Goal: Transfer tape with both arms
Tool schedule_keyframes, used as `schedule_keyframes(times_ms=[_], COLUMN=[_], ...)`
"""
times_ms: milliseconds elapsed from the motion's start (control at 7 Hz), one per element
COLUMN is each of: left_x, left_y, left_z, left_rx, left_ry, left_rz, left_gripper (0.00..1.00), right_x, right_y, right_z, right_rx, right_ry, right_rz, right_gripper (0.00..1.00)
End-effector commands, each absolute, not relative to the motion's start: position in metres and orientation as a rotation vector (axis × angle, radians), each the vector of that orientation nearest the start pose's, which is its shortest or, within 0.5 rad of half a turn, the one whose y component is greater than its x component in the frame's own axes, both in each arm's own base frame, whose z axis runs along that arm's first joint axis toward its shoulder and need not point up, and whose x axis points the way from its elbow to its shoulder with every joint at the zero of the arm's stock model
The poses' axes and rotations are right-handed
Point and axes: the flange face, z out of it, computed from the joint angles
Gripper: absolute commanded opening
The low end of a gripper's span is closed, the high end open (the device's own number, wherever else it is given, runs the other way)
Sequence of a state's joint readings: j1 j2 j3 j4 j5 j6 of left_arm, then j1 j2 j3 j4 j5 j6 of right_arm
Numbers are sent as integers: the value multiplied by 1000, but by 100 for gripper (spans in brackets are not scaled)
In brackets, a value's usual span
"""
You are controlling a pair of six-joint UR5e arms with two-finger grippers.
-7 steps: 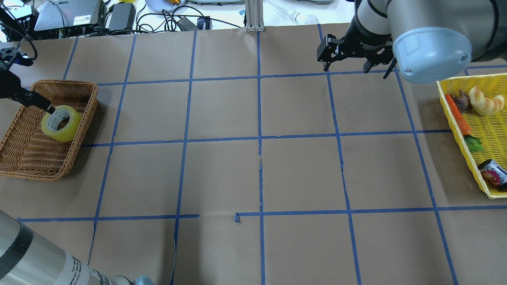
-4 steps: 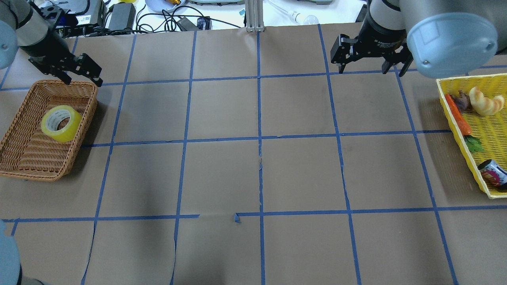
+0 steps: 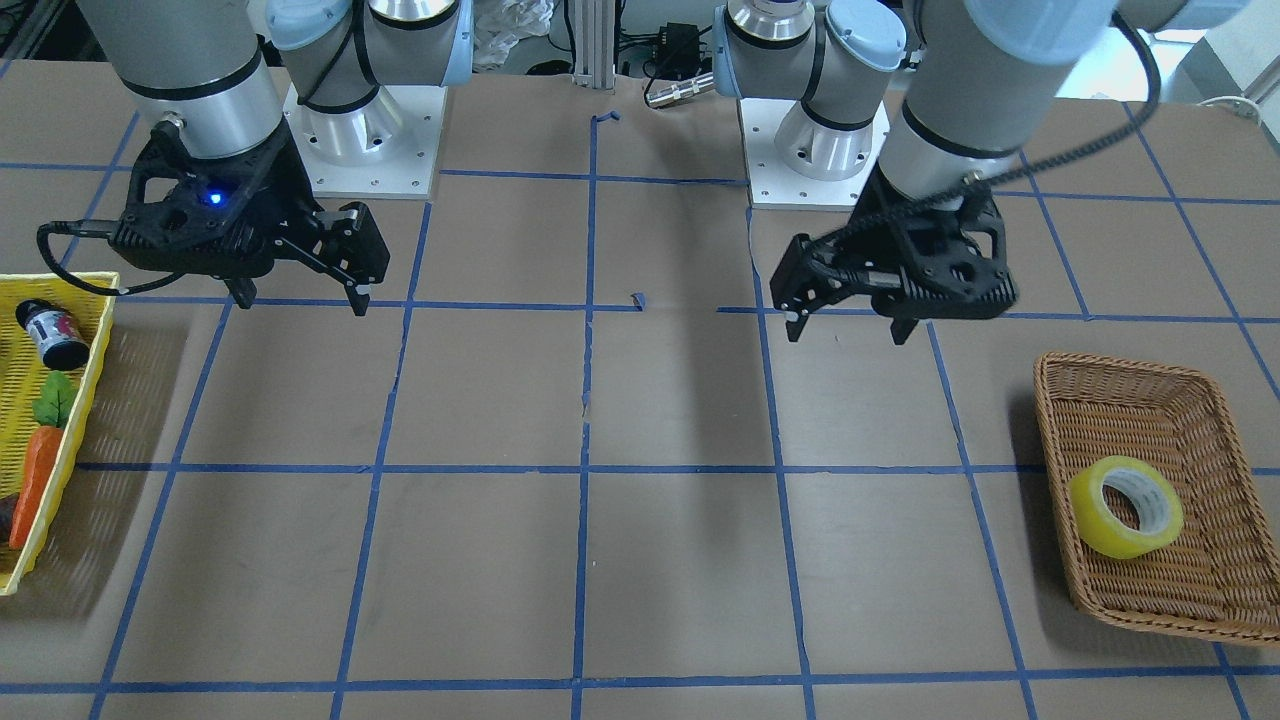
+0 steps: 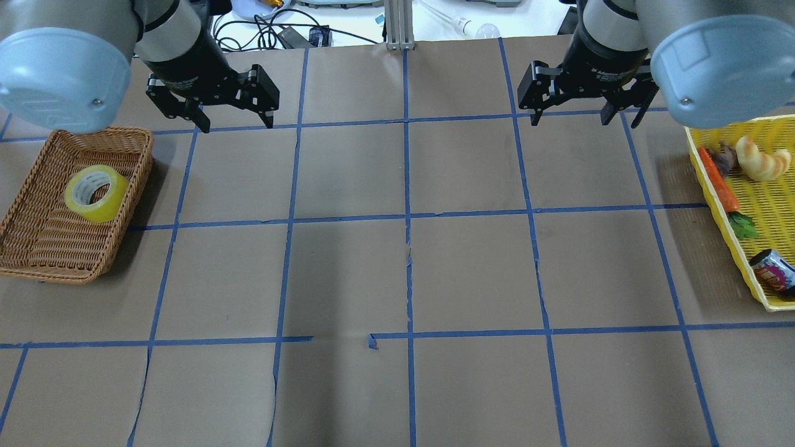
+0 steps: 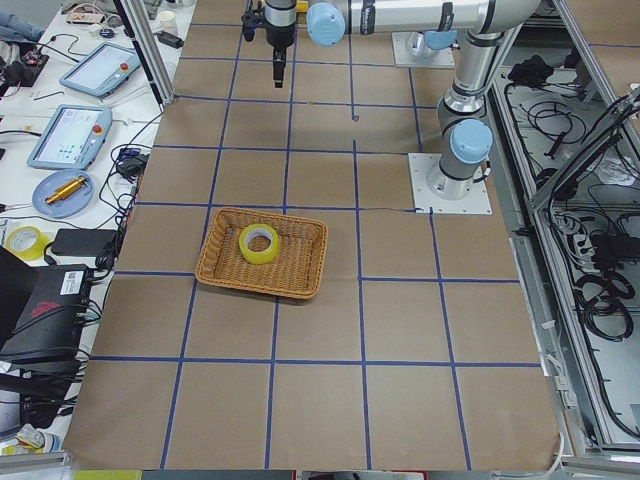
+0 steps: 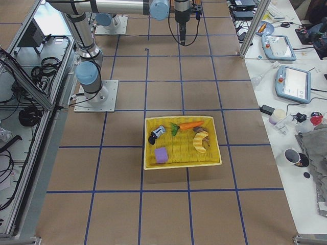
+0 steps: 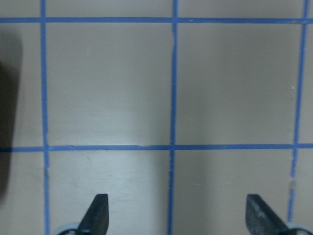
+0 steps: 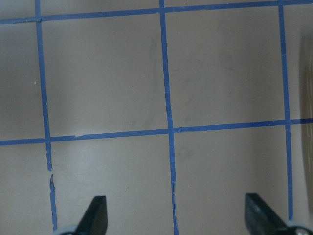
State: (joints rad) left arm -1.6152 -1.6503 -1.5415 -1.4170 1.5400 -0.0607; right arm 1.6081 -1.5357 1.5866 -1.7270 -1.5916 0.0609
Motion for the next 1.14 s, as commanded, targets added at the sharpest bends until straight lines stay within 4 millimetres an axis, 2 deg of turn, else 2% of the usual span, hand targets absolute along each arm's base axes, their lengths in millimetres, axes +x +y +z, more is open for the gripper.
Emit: schedule_keyframes(times_ms=[0,286,571,1000], left_x=[-176,-151,-148,-147], left_y=[-486,-487,-482,-482], left_z=[518,528,530,535], left_rx=[-17,-75,-82,-84], left_ry=[3173,3171,3165,3171], left_rz=[-162,-194,-195,-216], left_gripper=[100,100,100,100], right_x=[151,153,151,150], right_y=[-504,-501,-496,-493], right_z=[478,481,477,476], right_rx=[-156,-161,-173,-171], right_ry=[3149,3141,3139,3128], right_rz=[-116,-118,-37,-5], right_gripper=[100,100,100,100])
